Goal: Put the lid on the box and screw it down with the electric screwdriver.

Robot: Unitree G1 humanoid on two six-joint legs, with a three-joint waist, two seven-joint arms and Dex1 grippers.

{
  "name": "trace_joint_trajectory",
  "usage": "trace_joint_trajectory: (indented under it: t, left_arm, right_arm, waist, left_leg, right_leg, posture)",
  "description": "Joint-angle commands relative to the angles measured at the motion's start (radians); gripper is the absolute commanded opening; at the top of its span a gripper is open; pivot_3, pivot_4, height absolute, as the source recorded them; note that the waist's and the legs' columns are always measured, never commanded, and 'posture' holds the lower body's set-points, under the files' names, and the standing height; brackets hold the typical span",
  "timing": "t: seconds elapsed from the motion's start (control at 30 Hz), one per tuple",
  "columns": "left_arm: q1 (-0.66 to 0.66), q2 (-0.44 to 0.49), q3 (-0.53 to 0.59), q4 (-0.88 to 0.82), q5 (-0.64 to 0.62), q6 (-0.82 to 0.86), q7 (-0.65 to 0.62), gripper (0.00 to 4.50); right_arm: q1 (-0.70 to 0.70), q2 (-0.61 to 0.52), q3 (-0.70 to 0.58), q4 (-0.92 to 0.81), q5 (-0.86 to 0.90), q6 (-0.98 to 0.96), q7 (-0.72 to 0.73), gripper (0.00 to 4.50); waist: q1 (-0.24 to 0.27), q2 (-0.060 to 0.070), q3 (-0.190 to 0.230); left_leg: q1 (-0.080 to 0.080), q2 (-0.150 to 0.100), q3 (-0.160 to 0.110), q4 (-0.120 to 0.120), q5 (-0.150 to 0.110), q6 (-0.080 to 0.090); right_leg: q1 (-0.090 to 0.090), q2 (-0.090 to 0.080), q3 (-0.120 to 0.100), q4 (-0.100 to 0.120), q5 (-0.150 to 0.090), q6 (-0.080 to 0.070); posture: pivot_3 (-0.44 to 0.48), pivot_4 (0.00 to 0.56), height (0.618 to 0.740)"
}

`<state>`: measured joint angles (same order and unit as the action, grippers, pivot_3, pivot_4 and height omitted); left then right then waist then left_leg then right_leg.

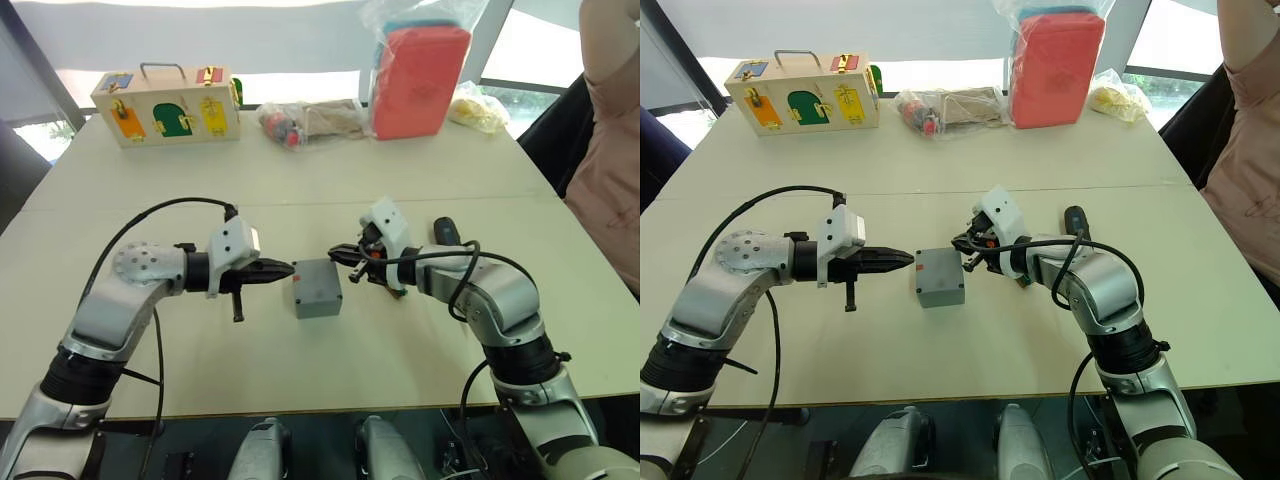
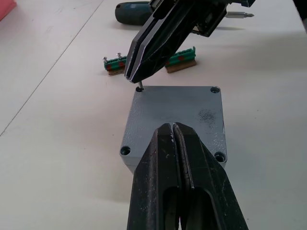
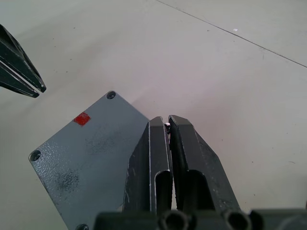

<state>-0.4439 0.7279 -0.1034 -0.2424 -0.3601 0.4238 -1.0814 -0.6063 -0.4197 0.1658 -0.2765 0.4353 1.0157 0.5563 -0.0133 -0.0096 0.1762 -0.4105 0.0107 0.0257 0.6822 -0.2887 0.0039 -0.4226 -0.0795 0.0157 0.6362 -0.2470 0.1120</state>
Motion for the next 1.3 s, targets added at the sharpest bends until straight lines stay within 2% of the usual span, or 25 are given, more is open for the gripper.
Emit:
trace_joint_trajectory:
  t: [0.03, 0.77, 0.83, 0.87, 0.9, 0.97, 1.07, 1.1, 1.2, 1.3]
  left_arm:
    - [-0.004, 0.001, 0.017, -0.034, -0.010, -0.011, 0.003, 0.00]
    - [-0.011, -0.010, 0.011, -0.012, -0.001, -0.025, 0.003, 0.00]
    - [-0.016, -0.015, 0.007, -0.004, 0.002, -0.027, 0.004, 0.00]
    - [-0.018, -0.017, 0.005, -0.001, 0.004, -0.028, 0.005, 0.00]
    - [-0.019, -0.019, 0.005, 0.001, 0.005, -0.029, 0.005, 0.00]
    - [-0.021, -0.022, 0.005, 0.005, 0.005, -0.030, 0.003, 0.00]
    - [-0.024, -0.030, -0.001, 0.005, 0.006, -0.033, 0.003, 0.00]
    - [-0.026, -0.033, -0.003, 0.006, 0.005, -0.036, 0.000, 0.00]
    - [-0.035, -0.046, -0.010, 0.006, 0.003, -0.039, -0.006, 0.00]
    - [-0.050, -0.058, -0.016, 0.010, -0.003, -0.043, -0.013, 0.00]
  right_arm:
    - [-0.018, 0.000, -0.006, -0.026, -0.001, -0.019, 0.004, 0.07]
    - [0.007, -0.004, 0.028, 0.026, -0.044, -0.057, 0.028, 0.07]
    - [0.010, -0.007, 0.024, 0.024, -0.036, -0.051, 0.037, 0.61]
    - [0.012, -0.009, 0.022, 0.021, -0.033, -0.049, 0.041, 0.72]
    - [0.014, -0.012, 0.019, 0.016, -0.029, -0.046, 0.046, 1.22]
    - [0.013, -0.021, 0.010, -0.002, -0.019, -0.034, 0.054, 1.74]
    - [0.013, -0.047, -0.012, -0.040, -0.005, -0.016, 0.063, 3.06]
    - [0.012, -0.063, -0.020, -0.057, -0.004, -0.009, 0.064, 3.51]
    - [0.008, -0.142, -0.087, -0.121, 0.021, 0.044, 0.075, 4.48]
    - [-0.010, -0.235, -0.183, -0.156, 0.058, 0.135, 0.081, 4.48]
  waist:
    - [0.000, 0.000, 0.000]
    - [0.000, 0.000, 0.000]
    - [0.000, 0.000, 0.000]
    - [0.000, 0.000, 0.000]
    - [0.000, 0.000, 0.000]
    - [0.000, 0.000, 0.000]
    - [0.001, 0.000, 0.000]
    - [0.001, 0.000, 0.000]
    - [0.003, 0.000, 0.000]
    - [0.003, 0.000, 0.000]
  left_leg:
    - [0.000, 0.000, 0.000, 0.000, 0.000, 0.000]
    - [0.000, 0.000, 0.000, 0.000, 0.000, 0.000]
    - [0.000, 0.000, 0.000, 0.000, 0.000, 0.000]
    - [0.000, 0.000, 0.000, 0.000, 0.000, 0.000]
    - [0.000, 0.000, 0.000, 0.000, 0.000, 0.000]
    - [0.000, 0.000, 0.000, 0.000, 0.000, 0.000]
    - [0.000, 0.000, 0.000, 0.000, 0.000, 0.000]
    - [0.000, 0.000, 0.000, 0.000, 0.000, 0.000]
    - [0.000, 0.000, 0.000, 0.000, 0.000, 0.000]
    - [0.000, 0.000, 0.000, 0.000, 0.000, 0.000]
  right_leg:
    - [0.000, 0.000, 0.000, 0.000, 0.000, 0.000]
    - [0.000, 0.000, 0.000, 0.000, 0.000, 0.000]
    - [0.000, 0.000, 0.000, 0.000, 0.000, 0.000]
    - [0.000, 0.000, 0.000, 0.000, 0.000, 0.000]
    - [0.000, 0.000, 0.000, 0.000, 0.000, 0.000]
    - [0.000, 0.000, 0.000, 0.000, 0.000, 0.000]
    - [0.000, 0.000, 0.000, 0.000, 0.000, 0.000]
    - [0.000, 0.000, 0.000, 0.000, 0.000, 0.000]
    - [0.000, 0.000, 0.000, 0.000, 0.000, 0.000]
    - [0.000, -0.001, 0.000, 0.000, 0.000, 0.000]
  posture:
    - [0.000, 0.150, 0.730]
    - [0.000, 0.150, 0.730]
    - [0.000, 0.150, 0.730]
    - [0.000, 0.150, 0.730]
    - [0.000, 0.150, 0.730]
    - [0.000, 0.150, 0.730]
    - [0.000, 0.150, 0.730]
    - [0.000, 0.150, 0.730]
    - [0.000, 0.150, 0.730]
    - [0.000, 0.150, 0.730]
